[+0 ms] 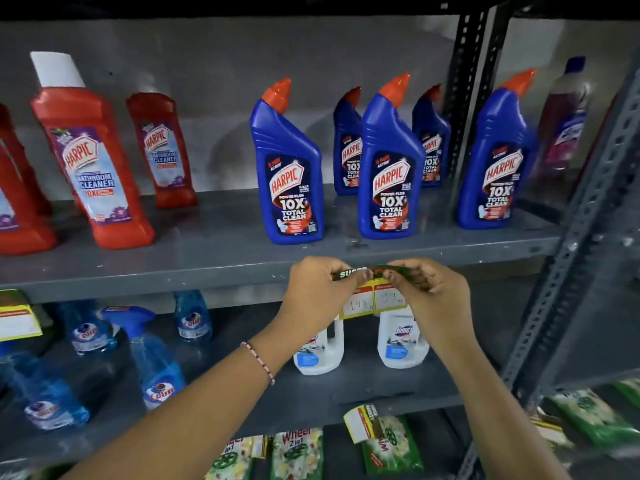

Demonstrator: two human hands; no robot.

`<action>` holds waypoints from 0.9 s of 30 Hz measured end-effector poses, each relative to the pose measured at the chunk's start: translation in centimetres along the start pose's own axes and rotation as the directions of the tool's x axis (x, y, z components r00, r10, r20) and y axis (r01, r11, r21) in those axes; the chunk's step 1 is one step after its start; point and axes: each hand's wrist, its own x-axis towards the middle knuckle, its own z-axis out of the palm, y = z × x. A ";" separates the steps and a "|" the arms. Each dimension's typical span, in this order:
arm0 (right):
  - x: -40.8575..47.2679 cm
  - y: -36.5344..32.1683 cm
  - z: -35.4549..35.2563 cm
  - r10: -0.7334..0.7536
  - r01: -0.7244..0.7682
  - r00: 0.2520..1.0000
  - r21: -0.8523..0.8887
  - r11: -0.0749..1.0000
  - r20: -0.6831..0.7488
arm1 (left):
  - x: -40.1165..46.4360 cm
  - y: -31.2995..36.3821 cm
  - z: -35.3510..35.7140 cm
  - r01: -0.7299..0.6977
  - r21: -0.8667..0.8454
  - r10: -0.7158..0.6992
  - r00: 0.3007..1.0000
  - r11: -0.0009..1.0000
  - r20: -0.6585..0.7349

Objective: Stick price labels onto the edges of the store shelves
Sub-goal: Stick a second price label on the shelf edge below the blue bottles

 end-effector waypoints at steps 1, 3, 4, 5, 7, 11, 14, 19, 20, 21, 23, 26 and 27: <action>0.1 0.2 0.0 -0.005 0.005 1.000 0.013 1.000 -0.016 | 0.1 0.1 0.3 -0.002 0.009 0.002 1.000 1.000 -0.017; 0.2 0.4 0.0 -0.011 0.013 0.999 0.037 0.999 -0.045 | 0.1 0.5 0.8 -0.014 0.043 0.016 0.999 0.999 -0.046; 0.3 0.4 0.0 -0.014 0.016 0.998 0.039 0.999 -0.061 | 0.2 0.7 0.9 -0.025 0.065 0.029 0.998 0.998 -0.056; 0.4 0.5 0.0 -0.018 0.021 0.997 0.035 0.999 -0.079 | 0.2 0.8 1.1 -0.038 0.085 0.043 0.997 0.996 -0.064; 0.6 0.6 0.0 -0.028 0.032 0.993 0.034 0.999 -0.119 | 0.4 1.1 1.3 -0.054 0.112 0.063 0.995 0.992 -0.080; 1.0 1.0 0.1 -0.028 0.031 0.986 0.017 0.999 -0.164 | 0.3 1.4 1.5 -0.087 0.168 0.103 0.990 0.982 -0.091; 1.0 1.3 0.1 -0.022 0.021 0.985 -0.004 1.000 -0.171 | 0.2 1.4 1.5 -0.098 0.211 0.122 0.987 0.973 -0.101; 1.4 1.7 0.2 -0.047 0.036 0.978 -0.056 0.998 -0.203 | 0.4 1.7 1.4 -0.069 0.321 0.103 0.991 0.945 -0.090; 1.5 1.7 0.2 -0.061 0.047 0.975 -0.070 0.996 -0.213 | 0.3 1.7 1.3 -0.060 0.346 0.095 0.992 0.936 -0.083; 1.5 1.9 0.2 -0.071 0.054 0.971 -0.081 0.995 -0.226 | 0.3 1.7 1.1 -0.051 0.368 0.086 0.993 0.929 -0.080; 1.6 2.1 -0.1 -0.065 0.042 0.960 -0.088 0.995 -0.273 | 0.2 1.6 0.6 -0.014 0.363 0.046 0.996 0.932 -0.080; 1.9 2.4 -0.8 -0.056 0.019 0.945 -0.118 0.993 -0.324 | -0.2 1.0 -0.3 0.036 0.336 -0.004 0.995 0.941 -0.096; 1.8 2.5 -0.9 -0.063 0.025 0.943 -0.119 0.993 -0.327 | -0.3 0.7 -0.6 0.033 0.349 0.006 0.994 0.936 -0.110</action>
